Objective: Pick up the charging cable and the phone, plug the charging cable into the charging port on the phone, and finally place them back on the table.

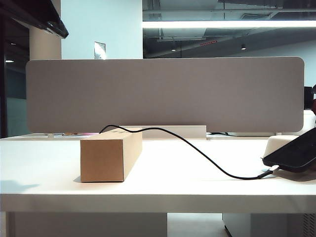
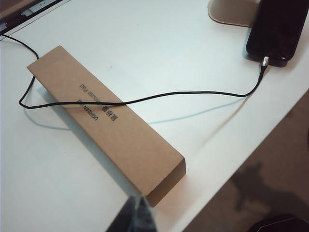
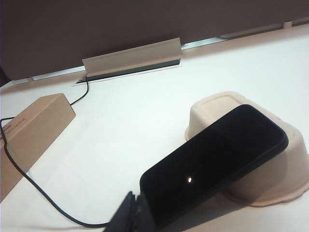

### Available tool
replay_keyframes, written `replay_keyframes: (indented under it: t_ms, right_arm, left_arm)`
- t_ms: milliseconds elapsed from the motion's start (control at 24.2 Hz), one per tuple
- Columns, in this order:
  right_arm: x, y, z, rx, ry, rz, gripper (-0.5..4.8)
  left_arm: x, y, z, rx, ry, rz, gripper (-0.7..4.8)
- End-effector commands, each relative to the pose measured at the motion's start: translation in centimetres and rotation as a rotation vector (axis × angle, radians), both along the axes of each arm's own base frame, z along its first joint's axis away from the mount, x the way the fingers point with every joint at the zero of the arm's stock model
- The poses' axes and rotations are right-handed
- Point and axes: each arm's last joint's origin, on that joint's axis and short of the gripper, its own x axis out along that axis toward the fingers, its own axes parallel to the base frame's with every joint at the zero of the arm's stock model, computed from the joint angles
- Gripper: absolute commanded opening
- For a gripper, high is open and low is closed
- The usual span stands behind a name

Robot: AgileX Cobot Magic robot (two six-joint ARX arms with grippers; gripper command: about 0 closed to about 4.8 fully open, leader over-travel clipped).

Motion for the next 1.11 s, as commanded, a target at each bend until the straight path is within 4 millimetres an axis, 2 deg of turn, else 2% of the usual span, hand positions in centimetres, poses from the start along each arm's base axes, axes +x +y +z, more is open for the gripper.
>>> replay_keyframes:
  t_ms: [41, 124, 247, 454, 701, 825, 990, 1113]
  right_arm:
    - [0.0, 0.0, -0.1, 0.0, -0.004, 0.0, -0.05]
    - [0.0, 0.0, -0.1, 0.0, -0.004, 0.0, -0.05]
    - [0.0, 0.0, -0.1, 0.0, -0.004, 0.0, -0.05]
    - [0.0, 0.0, -0.1, 0.0, -0.004, 0.002, -0.05]
    - [0.0, 0.0, -0.1, 0.0, -0.005, 0.002, -0.05]
    - [0.0, 0.0, -0.1, 0.0, -0.005, 0.003, -0.05]
    - [0.0, 0.0, -0.1, 0.0, -0.005, 0.003, -0.05]
    - [0.0, 0.0, -0.1, 0.0, -0.005, 0.003, -0.05]
  left_arm:
    - [0.0, 0.0, 0.1, 0.023, -0.036, -0.017, -0.05]
    - [0.7, 0.2, 0.2, 0.05, -0.137, 0.033, -0.05]
    - [1.5, 1.1, -0.1, -0.05, -0.222, 0.137, -0.05]
    - [1.4, 3.8, -1.8, -0.173, -0.292, 0.312, -0.05]
    - [-0.8, 6.8, -4.9, -0.193, -0.394, 0.451, -0.05]
    - [-3.1, 8.5, -7.9, -0.251, -0.504, 0.55, -0.05]
    - [-5.2, 9.5, -11.2, -0.304, -0.595, 0.63, -0.05]
    - [-5.9, 9.6, -12.9, -0.33, -0.631, 0.643, -0.05]
